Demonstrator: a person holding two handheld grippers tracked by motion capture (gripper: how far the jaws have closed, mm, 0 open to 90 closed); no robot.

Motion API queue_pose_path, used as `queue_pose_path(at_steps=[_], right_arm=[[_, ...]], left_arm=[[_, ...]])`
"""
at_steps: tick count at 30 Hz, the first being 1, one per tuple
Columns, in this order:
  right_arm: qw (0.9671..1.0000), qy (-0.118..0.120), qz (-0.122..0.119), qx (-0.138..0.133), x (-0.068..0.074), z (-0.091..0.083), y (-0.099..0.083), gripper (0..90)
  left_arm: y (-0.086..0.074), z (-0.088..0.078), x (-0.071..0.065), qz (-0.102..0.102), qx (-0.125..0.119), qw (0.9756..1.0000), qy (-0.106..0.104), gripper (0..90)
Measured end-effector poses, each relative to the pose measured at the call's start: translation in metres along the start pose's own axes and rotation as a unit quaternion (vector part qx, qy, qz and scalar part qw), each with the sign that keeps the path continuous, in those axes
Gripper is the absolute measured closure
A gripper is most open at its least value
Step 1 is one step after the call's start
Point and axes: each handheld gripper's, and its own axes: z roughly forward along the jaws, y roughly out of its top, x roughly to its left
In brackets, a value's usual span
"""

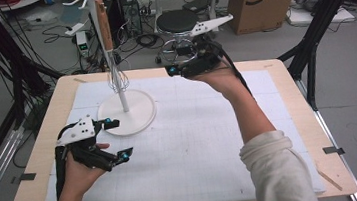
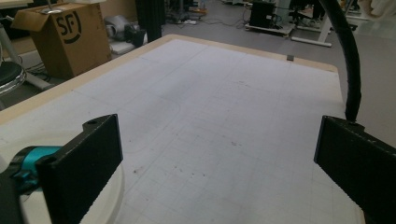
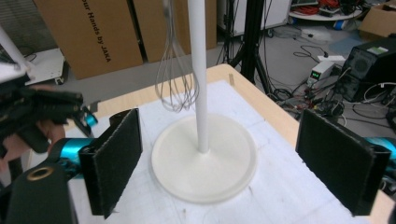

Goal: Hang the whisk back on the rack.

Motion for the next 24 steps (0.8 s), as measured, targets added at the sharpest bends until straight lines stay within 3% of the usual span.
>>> queue_pose_path(at_steps=[7, 12, 16, 24], right_arm=[[0.9999, -0.008, 0.007, -0.001, 0.0, -0.022, -0.029, 9.9], [0.9999, -0.013, 0.008, 0.005, 0.003, -0.032, -0.051, 2.1], [0.9998, -0.004, 0.017, 0.007, 0.005, -0.041, -0.071, 2.0], [0.9994, -0.02, 0.028, 0.006, 0.01, -0.063, -0.11, 0.4]], left_arm=[[-0.001, 0.001, 0.001, -0.001, 0.001, 1.0, 0.001, 1.7], [-0.001, 0.0, 0.001, -0.002, 0.002, 1.0, 0.002, 1.7], [-0.002, 0.001, 0.002, -0.004, 0.002, 1.0, 0.002, 1.7], [-0.004, 0.006, 0.002, -0.005, 0.008, 1.0, -0.001, 1.6]])
